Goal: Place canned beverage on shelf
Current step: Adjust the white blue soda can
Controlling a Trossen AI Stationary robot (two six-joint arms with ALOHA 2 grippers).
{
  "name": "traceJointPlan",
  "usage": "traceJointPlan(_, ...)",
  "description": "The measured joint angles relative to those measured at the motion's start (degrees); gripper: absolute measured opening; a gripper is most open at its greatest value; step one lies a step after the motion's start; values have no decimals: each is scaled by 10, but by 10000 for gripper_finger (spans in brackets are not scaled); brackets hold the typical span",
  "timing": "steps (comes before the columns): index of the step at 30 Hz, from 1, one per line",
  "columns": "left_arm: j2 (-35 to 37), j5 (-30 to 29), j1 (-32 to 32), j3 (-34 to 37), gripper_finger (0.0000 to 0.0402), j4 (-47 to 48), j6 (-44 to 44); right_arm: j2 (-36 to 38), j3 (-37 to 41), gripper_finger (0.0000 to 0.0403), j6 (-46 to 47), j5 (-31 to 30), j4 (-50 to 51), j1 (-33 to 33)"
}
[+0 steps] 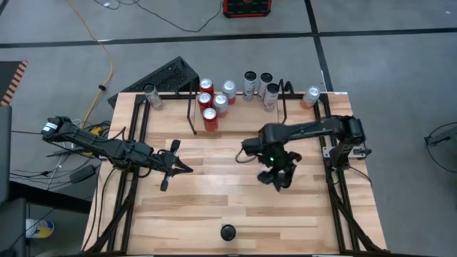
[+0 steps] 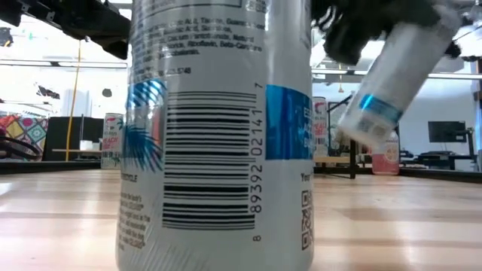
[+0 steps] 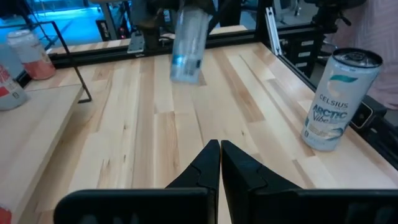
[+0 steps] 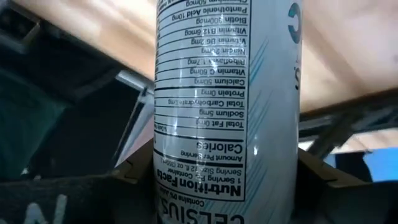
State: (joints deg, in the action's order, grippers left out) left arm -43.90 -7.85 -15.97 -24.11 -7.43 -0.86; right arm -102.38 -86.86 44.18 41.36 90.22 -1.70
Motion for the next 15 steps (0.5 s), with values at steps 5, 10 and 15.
traceJointPlan(5,0,15,-1,0,0,2,-2,-57,3,234,-33,52,-8,46)
traceJointPlan(10,0,24,-2,0,0,2,3,-92,-1,234,-57,128,-4,68)
traceJointPlan(15,0,30,-2,0,0,1,5,-104,-1,236,-74,142,-4,80)
